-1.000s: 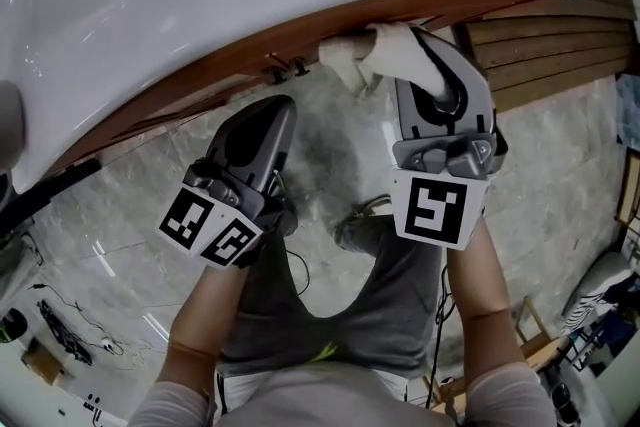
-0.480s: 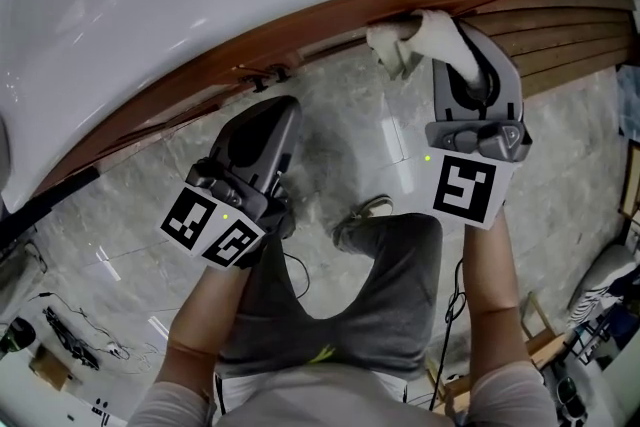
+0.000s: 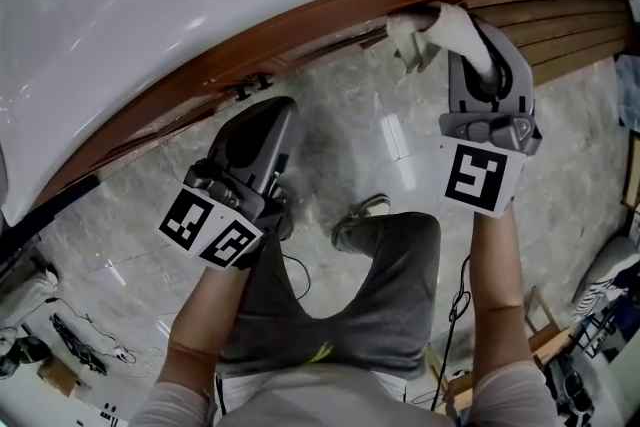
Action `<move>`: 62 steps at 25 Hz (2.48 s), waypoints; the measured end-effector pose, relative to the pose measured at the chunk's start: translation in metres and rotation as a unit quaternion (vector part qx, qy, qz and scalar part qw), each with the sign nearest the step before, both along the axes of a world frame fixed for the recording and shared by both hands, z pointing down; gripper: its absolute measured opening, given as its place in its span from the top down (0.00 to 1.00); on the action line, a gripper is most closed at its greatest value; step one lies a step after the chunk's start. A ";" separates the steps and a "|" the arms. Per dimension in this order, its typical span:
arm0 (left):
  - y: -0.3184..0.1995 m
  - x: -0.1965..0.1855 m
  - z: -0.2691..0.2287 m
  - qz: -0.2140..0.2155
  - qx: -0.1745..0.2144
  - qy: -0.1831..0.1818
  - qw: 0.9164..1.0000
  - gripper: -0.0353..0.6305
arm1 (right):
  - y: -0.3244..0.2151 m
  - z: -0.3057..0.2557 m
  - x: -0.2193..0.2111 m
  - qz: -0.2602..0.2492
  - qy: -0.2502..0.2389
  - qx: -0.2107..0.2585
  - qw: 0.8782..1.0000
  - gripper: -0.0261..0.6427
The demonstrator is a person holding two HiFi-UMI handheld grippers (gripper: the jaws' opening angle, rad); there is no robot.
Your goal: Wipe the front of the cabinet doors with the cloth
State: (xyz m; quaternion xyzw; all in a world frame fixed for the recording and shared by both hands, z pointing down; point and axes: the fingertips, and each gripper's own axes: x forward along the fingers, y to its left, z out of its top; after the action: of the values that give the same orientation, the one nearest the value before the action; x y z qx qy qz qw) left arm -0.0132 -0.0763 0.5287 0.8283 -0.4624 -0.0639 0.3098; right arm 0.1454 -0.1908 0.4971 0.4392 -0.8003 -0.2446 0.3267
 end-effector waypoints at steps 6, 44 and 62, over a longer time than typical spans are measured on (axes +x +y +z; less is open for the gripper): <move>0.000 -0.001 -0.009 -0.016 -0.023 0.002 1.000 0.92 | 0.016 -0.016 -0.004 -0.012 -0.004 -0.023 1.000 0.86; 0.006 -0.011 0.048 -0.015 -0.033 -0.004 0.999 0.92 | 0.021 0.078 -0.078 -0.093 -0.027 -0.033 0.995 0.85; 0.002 0.006 0.053 -0.009 -0.024 -0.005 1.000 0.92 | -0.012 0.086 0.005 -0.012 0.004 -0.021 1.000 0.86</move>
State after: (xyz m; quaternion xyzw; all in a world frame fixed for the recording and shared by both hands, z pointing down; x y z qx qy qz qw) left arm -0.0069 -0.0748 0.5820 0.8168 -0.4723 -0.0514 0.3272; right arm 0.1503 -0.2032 0.5836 0.4214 -0.8093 -0.2336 0.3360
